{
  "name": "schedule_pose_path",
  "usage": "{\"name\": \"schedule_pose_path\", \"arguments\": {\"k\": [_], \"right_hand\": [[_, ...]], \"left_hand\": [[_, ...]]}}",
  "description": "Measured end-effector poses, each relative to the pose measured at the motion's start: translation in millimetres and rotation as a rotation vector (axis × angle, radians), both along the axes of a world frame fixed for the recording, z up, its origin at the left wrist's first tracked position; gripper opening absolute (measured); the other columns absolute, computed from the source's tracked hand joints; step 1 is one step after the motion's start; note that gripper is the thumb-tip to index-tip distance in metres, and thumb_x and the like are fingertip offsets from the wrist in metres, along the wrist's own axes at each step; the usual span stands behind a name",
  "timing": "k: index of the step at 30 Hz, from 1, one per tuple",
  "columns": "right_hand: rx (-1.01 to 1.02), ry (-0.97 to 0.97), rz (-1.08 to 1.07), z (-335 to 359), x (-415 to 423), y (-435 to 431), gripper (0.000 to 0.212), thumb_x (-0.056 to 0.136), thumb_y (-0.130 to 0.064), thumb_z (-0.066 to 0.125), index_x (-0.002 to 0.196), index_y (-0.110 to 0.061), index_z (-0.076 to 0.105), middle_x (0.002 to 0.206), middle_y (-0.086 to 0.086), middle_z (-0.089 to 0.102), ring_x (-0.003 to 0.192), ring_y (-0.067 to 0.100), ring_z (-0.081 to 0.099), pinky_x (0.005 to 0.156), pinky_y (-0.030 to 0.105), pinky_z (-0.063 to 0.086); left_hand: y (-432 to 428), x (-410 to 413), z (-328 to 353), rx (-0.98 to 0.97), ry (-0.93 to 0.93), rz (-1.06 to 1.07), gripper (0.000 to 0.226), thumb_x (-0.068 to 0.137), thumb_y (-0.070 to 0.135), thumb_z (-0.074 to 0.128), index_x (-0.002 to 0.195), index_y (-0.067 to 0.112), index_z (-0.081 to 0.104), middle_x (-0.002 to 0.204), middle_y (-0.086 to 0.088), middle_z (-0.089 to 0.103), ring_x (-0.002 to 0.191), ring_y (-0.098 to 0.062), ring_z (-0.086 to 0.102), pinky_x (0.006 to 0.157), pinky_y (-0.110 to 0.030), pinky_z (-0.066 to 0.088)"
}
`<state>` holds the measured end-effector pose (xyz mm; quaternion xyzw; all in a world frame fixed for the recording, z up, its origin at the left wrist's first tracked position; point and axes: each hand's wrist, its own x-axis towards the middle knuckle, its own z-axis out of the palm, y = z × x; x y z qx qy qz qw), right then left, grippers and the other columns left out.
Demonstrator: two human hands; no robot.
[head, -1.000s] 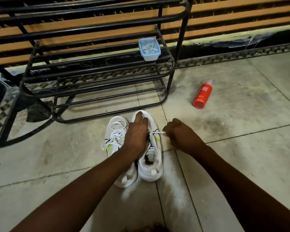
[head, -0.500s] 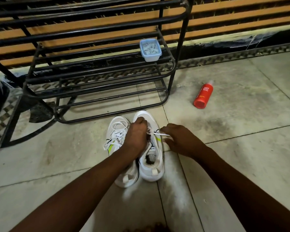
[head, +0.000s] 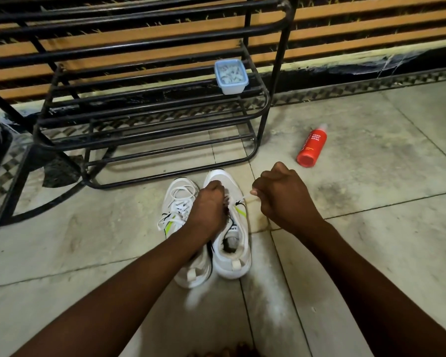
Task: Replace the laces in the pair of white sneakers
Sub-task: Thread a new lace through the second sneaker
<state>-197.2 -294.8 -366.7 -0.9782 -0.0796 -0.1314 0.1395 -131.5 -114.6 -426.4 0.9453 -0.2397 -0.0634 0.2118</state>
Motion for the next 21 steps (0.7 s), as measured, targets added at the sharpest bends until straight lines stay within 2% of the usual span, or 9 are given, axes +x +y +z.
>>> {"name": "schedule_pose_path", "arguments": {"k": [4,6,8,10,12,14,16,18,21], "right_hand": [[0.011,-0.021,-0.046,-2,1,-2,0.009,0.089,-0.018,0.066,0.083,-0.015,0.072,0.077,-0.003,0.064,0.092,0.025,0.055,0.074,0.037,0.036],[0.068,0.001,-0.041,0,2,-3,0.011,0.092,-0.019,0.064,0.085,-0.014,0.07,0.08,-0.002,0.065,0.09,0.024,0.057,0.076,0.038,0.041],[0.2,0.002,-0.022,3,3,-2,0.011,0.093,-0.016,0.064,0.086,-0.01,0.07,0.082,0.003,0.066,0.083,0.026,0.061,0.075,0.043,0.048],[0.344,-0.047,0.003,5,4,-1,0.009,0.092,-0.011,0.065,0.087,-0.006,0.07,0.081,0.007,0.066,0.075,0.026,0.062,0.071,0.045,0.05],[0.447,-0.115,0.003,8,5,2,0.006,0.092,-0.007,0.066,0.087,-0.006,0.069,0.081,0.005,0.066,0.072,0.022,0.063,0.069,0.043,0.051],[0.57,-0.152,-0.024,9,7,4,0.005,0.093,-0.006,0.065,0.088,-0.008,0.068,0.081,0.002,0.066,0.068,0.021,0.065,0.066,0.044,0.052],[0.725,-0.159,-0.07,8,9,4,0.006,0.094,-0.01,0.065,0.088,-0.01,0.066,0.078,0.0,0.066,0.062,0.019,0.067,0.06,0.042,0.053],[0.807,-0.164,-0.099,4,9,3,0.006,0.094,-0.016,0.065,0.088,-0.014,0.066,0.075,-0.004,0.065,0.058,0.016,0.066,0.057,0.036,0.051],[0.785,-0.131,-0.095,-6,5,-2,0.006,0.094,-0.018,0.064,0.092,-0.015,0.068,0.078,-0.006,0.066,0.063,0.014,0.063,0.063,0.035,0.05]], "left_hand": [[1,1,3,-0.056,0.036,0.018,0.022,0.077,0.007,0.067,0.098,0.001,0.061,0.105,-0.014,0.063,0.098,-0.033,0.063,0.089,-0.04,0.051],[4,5,8,-0.078,0.132,0.077,0.03,0.078,0.01,0.07,0.107,0.005,0.063,0.109,-0.008,0.065,0.097,-0.026,0.065,0.087,-0.028,0.053],[10,11,18,-0.138,0.278,0.176,0.04,0.079,0.008,0.076,0.117,0.014,0.067,0.105,-0.002,0.069,0.087,-0.014,0.069,0.074,-0.013,0.051],[14,15,31,-0.263,0.384,0.194,0.043,0.08,-0.005,0.073,0.118,0.015,0.07,0.106,-0.004,0.074,0.087,-0.015,0.073,0.074,-0.023,0.059],[15,14,46,-0.475,0.541,0.102,0.045,0.083,-0.016,0.07,0.122,0.006,0.068,0.115,-0.01,0.074,0.102,-0.025,0.073,0.086,-0.039,0.062],[12,12,57,-0.671,0.722,0.035,0.048,0.083,-0.016,0.072,0.127,0.002,0.065,0.111,-0.012,0.075,0.104,-0.025,0.073,0.089,-0.038,0.061],[7,13,63,-0.752,0.737,0.008,0.045,0.081,-0.01,0.077,0.124,0.002,0.068,0.095,-0.009,0.075,0.088,-0.018,0.072,0.081,-0.029,0.059],[3,14,65,-0.78,0.669,0.015,0.033,0.082,-0.003,0.08,0.114,-0.001,0.074,0.077,0.001,0.072,0.067,-0.005,0.064,0.064,-0.015,0.051],[1,17,64,-0.839,0.662,0.126,0.013,0.09,0.009,0.075,0.1,0.0,0.077,0.079,-0.004,0.075,0.061,-0.007,0.06,0.053,-0.019,0.04]]}}
